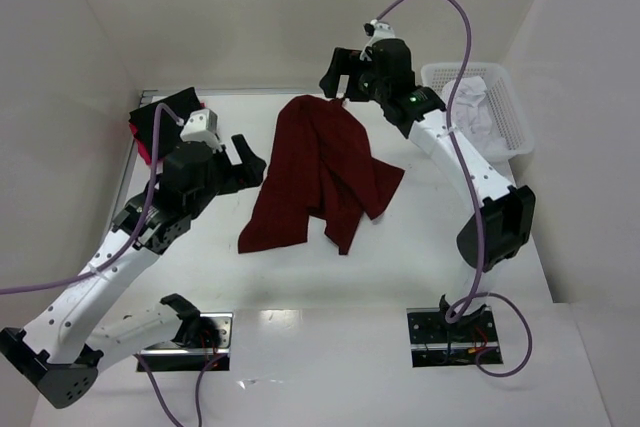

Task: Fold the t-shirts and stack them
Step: Move the tshirt to the center of the board, then flatten out the tshirt

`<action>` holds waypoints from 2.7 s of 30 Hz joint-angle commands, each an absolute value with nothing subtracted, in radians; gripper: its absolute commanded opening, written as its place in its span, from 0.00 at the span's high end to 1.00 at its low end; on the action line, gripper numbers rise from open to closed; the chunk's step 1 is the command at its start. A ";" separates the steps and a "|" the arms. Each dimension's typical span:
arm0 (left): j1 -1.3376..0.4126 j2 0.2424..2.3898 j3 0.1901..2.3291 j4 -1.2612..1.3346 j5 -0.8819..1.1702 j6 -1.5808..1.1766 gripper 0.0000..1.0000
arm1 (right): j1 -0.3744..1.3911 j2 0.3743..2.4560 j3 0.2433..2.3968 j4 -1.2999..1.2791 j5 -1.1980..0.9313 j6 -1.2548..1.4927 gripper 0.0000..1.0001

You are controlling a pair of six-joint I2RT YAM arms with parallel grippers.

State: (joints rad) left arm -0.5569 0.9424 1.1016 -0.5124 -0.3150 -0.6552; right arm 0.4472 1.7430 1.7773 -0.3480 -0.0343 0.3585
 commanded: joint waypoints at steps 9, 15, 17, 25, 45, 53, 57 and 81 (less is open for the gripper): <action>-0.548 1.063 1.029 -0.483 -0.159 -0.646 0.00 | 0.349 1.412 1.290 -0.307 0.184 0.458 0.00; -0.538 1.187 0.991 -0.480 -0.144 -0.617 0.00 | 0.336 1.396 1.071 -0.298 0.222 0.543 0.00; -0.538 1.253 0.991 -0.480 -0.144 -0.617 0.00 | 0.336 1.396 1.036 -0.298 0.222 0.557 0.00; -0.497 1.499 0.991 -0.419 -0.140 -0.598 0.00 | 0.309 1.512 0.994 -0.253 0.202 0.597 0.02; -0.387 1.665 0.991 -0.377 -0.057 -0.549 0.04 | 0.275 1.779 1.093 -0.255 0.268 0.562 0.31; -0.385 1.677 0.984 -0.377 -0.034 -0.540 0.05 | 0.275 1.835 1.127 -0.262 0.268 0.553 0.48; -0.385 1.677 0.972 -0.377 -0.012 -0.549 0.06 | 0.275 1.862 1.150 -0.276 0.270 0.551 0.79; -0.385 1.675 0.934 -0.368 0.067 -0.568 0.10 | 0.074 1.898 1.631 -0.346 0.194 0.380 0.65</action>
